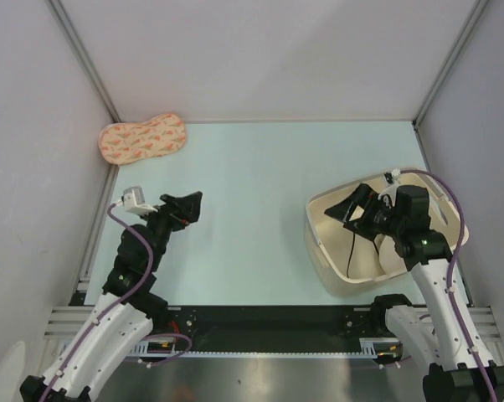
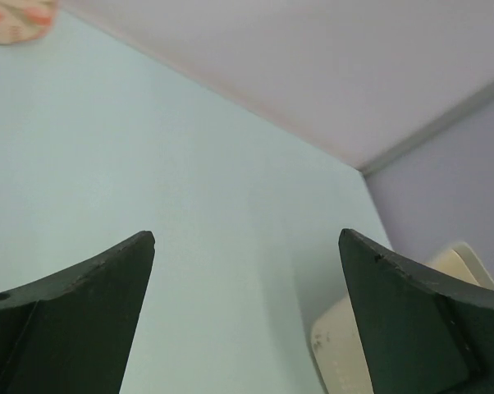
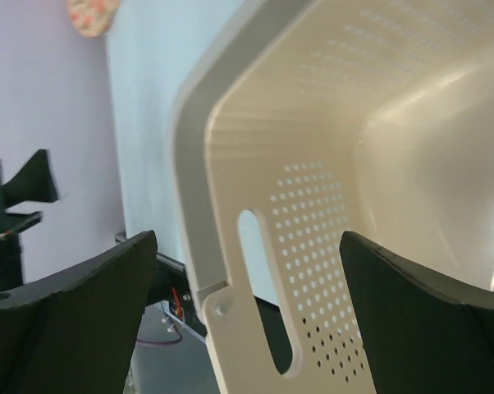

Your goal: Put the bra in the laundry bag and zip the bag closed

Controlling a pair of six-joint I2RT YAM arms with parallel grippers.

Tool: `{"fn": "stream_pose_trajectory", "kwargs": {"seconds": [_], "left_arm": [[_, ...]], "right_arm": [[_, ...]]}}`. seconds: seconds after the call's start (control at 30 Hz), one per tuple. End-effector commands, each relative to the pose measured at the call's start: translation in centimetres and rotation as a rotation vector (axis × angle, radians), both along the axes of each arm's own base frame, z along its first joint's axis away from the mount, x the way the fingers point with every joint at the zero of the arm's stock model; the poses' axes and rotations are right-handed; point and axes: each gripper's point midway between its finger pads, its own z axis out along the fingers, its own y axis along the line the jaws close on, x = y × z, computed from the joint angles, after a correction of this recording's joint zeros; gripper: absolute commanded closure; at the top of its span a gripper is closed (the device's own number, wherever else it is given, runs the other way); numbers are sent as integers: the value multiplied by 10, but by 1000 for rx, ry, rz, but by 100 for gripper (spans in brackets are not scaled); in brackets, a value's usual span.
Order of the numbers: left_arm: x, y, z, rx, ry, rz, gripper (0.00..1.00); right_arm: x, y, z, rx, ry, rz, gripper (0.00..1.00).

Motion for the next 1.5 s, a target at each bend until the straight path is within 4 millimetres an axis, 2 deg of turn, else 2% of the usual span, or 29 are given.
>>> {"fn": "stream_pose_trajectory", "kwargs": {"seconds": [0.0, 0.07, 0.1, 0.13, 0.17, 0.23, 0.33, 0.37, 0.4, 0.57, 0.6, 0.67, 0.7, 0.73, 0.77, 0.8, 0.83, 0.87, 0.9, 0.93, 0.97, 1.0, 1.03, 1.07, 1.1, 1.17, 1.27, 1.37, 1.47], "left_arm": [[27, 48, 13, 33, 148, 299, 0], [45, 48, 12, 80, 194, 290, 1], [53, 45, 31, 109, 161, 255, 0], [72, 40, 28, 124, 172, 215, 0], [77, 33, 32, 126, 168, 152, 1], [87, 36, 58, 108, 114, 184, 1], [109, 47, 77, 113, 44, 208, 0], [123, 55, 65, 131, 88, 236, 1], [132, 66, 76, 134, 88, 295, 0], [177, 104, 39, 183, 258, 421, 1], [197, 109, 26, 199, 302, 429, 1], [214, 125, 9, 212, 378, 447, 1], [231, 126, 19, 209, 367, 445, 0], [247, 122, -15, 230, 446, 417, 0], [258, 143, -27, 229, 482, 445, 0], [275, 148, -12, 218, 461, 456, 1], [285, 153, -56, 230, 572, 453, 0], [293, 160, -64, 219, 594, 452, 0], [310, 163, -52, 210, 566, 448, 0], [319, 165, -63, 213, 582, 437, 2], [331, 168, -92, 230, 626, 419, 2], [349, 172, -83, 263, 591, 417, 2], [352, 178, -96, 289, 636, 423, 3], [357, 184, -132, 328, 706, 431, 3], [369, 197, -116, 348, 679, 498, 3], [372, 209, -143, 377, 733, 532, 3], [381, 226, -143, 397, 712, 596, 3], [390, 227, -159, 398, 716, 562, 6], [392, 223, -171, 385, 753, 530, 24]], "right_arm": [[-7, -23, -17, -122, 206, -81, 0], [-7, -23, -15, -121, 249, -66, 0], [-10, -18, -9, -108, 269, -30, 0], [-10, -16, -8, -100, 295, -20, 0], [-11, -15, -7, -93, 315, -20, 0], [-12, -9, 1, -44, 338, -21, 0], [-4, -2, 18, 26, 265, -5, 0], [-1, -1, 25, 47, 238, 3, 0], [5, -2, 34, 78, 203, 6, 0], [20, -14, 39, 178, 239, -6, 0], [24, -6, 55, 216, 173, 63, 0], [32, 4, 78, 273, 70, 148, 0], [40, 5, 95, 276, -2, 187, 0], [44, 1, 99, 248, -23, 183, 0], [50, -4, 103, 183, -64, 179, 0], [59, -13, 103, 122, -39, 123, 0], [63, -17, 106, 96, -49, 114, 0], [67, -21, 109, 79, -57, 106, 0], [70, -25, 107, 54, -60, 97, 0], [77, -28, 112, 38, -70, 87, 0], [81, -32, 112, 20, -72, 76, 0], [84, -37, 111, 0, -71, 64, 0], [88, -39, 111, -1, -69, 58, 0], [90, -42, 112, -1, -71, 50, 0], [93, -47, 113, 4, -71, 38, 0], [98, -53, 115, 12, -72, 25, 0], [102, -62, 116, 21, -73, -10, 1], [104, -67, 116, 24, -69, -28, 2], [104, -69, 117, 25, -66, -27, 3]]}}
